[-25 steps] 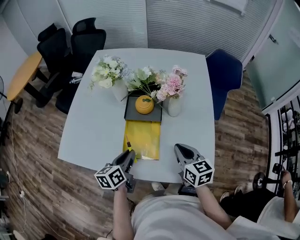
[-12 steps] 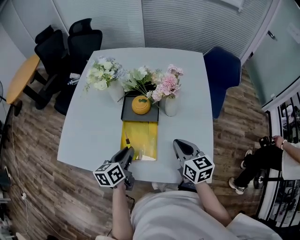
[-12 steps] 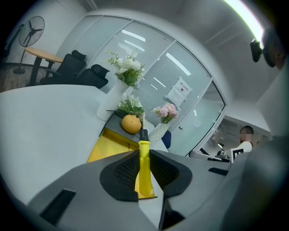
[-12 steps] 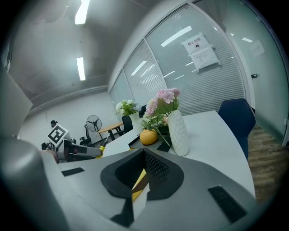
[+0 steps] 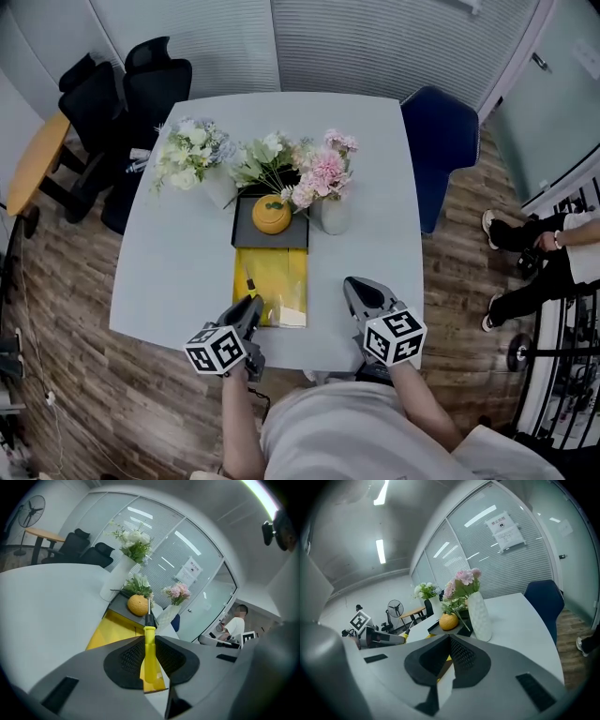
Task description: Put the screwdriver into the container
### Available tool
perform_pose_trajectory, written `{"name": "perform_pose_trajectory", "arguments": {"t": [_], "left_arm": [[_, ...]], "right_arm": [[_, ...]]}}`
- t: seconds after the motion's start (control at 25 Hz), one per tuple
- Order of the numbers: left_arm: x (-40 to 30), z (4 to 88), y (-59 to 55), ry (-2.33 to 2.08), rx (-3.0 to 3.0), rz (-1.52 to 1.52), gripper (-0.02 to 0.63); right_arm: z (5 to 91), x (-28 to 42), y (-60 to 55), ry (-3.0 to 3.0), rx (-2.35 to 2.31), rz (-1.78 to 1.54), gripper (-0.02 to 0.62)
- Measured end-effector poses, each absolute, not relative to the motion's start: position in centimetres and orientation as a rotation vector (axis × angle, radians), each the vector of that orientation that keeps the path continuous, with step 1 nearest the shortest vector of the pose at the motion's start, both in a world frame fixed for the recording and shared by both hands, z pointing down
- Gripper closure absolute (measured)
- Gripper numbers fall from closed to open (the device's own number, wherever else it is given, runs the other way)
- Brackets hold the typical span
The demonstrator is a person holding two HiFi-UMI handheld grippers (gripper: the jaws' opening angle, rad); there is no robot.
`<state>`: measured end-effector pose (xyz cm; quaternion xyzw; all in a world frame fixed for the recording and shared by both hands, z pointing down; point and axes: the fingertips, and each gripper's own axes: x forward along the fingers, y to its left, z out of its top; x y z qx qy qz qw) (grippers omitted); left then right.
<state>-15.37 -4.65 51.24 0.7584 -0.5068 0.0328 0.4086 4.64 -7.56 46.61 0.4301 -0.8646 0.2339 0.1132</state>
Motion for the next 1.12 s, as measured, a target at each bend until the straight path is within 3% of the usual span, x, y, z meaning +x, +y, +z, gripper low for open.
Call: {"name": "perform_pose_trajectory", "arguments": {"t": [0.64, 1.12], "left_arm": [[-14.8, 55.9, -6.5, -1.230, 1.839, 0.268, 0.537], [-14.9, 59.1, -8.0, -1.201, 1.817, 0.581, 0.537]], "right_arm": [[49.5, 4.9, -10.0, -2.479, 1.236, 0.755, 0.580], [52.2, 5.0, -11.8, -2.425, 1.219, 0.822, 0.580]]}}
